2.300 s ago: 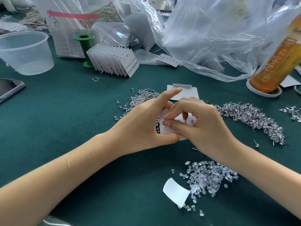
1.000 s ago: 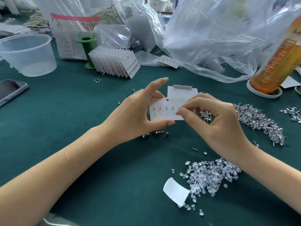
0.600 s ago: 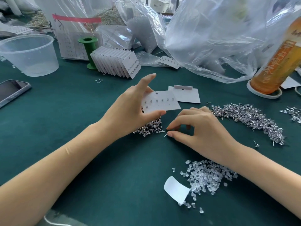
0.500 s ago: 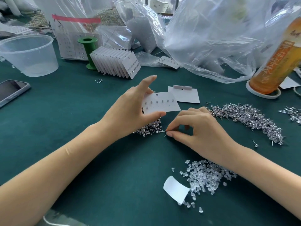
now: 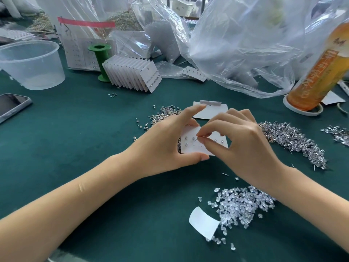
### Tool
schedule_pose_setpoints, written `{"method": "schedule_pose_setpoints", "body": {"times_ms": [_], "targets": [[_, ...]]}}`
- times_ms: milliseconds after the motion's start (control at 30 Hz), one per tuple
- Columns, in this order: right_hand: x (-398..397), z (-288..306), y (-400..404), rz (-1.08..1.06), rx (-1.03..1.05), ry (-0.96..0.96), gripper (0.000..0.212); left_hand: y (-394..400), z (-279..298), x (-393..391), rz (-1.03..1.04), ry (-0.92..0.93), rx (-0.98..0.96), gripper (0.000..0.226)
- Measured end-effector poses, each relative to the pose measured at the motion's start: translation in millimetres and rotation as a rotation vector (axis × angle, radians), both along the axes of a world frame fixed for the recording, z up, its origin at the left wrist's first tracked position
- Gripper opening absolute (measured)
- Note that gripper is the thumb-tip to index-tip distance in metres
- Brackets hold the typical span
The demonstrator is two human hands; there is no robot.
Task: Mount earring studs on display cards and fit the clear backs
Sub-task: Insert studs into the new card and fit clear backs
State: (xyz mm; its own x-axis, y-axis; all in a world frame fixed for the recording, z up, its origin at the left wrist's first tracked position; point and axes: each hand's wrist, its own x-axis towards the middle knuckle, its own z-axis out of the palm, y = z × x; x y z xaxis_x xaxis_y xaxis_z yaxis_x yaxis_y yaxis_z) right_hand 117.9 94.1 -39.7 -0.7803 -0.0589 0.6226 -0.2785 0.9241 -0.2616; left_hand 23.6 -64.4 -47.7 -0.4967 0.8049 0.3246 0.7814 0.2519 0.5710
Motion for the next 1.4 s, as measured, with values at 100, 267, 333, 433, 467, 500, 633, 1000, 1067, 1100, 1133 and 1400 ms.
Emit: {"method": "schedule_pose_setpoints", "body": {"times_ms": [100,267,333,433,467,500,633,1000,1067,1100,1133,1400], "targets": [[0.6,0.4,-0.5,0.029,0.047,0.0,0.004,0.0,1.6,1.0,0.001,-0.009,0.001,0.087],[1.0,2.0,0.6,0.059,0.103,0.009,0.005,0.2,1.8,0.6,0.009,-0.019,0.001,0.086],[0.7,2.1,1.6,0.066,0.126,0.016,0.005,0.2,1.5,0.3,0.012,-0.024,0.003,0.086],[0.3,0.4,1.3,0.074,0.156,0.024,0.006,-0.2,1.1,0.8,0.007,-0.028,0.012,0.086],[0.1,-0.4,0.9,0.08,0.163,0.021,0.006,-0.2,1.1,0.8,0.003,-0.029,0.015,0.086],[0.3,-0.9,0.8,0.087,0.163,0.014,0.006,-0.1,0.9,0.9,0.0,-0.03,0.016,0.086],[2.1,-0.9,2.2,0.095,0.072,-0.043,0.008,0.1,0.5,0.8,0.01,-0.033,0.012,0.087],[30.1,24.9,1.8,0.076,-0.77,-0.41,0.018,4.1,6.1,2.2,0.135,-0.074,0.067,0.087],[38.9,23.5,-0.8,0.061,-1.003,-0.629,0.029,9.3,9.0,6.8,0.17,-0.054,0.102,0.087],[43.3,20.9,-1.8,0.033,-1.096,-0.702,0.03,12.4,10.7,9.9,0.188,-0.033,0.114,0.088],[46.8,18.6,-3.1,0.0,-1.175,-0.742,0.032,16.0,13.2,13.3,0.202,-0.01,0.124,0.088],[65.9,21.3,7.3,0.037,-1.532,-0.571,0.052,49.0,30.1,53.0,0.082,0.216,0.139,0.084]]}}
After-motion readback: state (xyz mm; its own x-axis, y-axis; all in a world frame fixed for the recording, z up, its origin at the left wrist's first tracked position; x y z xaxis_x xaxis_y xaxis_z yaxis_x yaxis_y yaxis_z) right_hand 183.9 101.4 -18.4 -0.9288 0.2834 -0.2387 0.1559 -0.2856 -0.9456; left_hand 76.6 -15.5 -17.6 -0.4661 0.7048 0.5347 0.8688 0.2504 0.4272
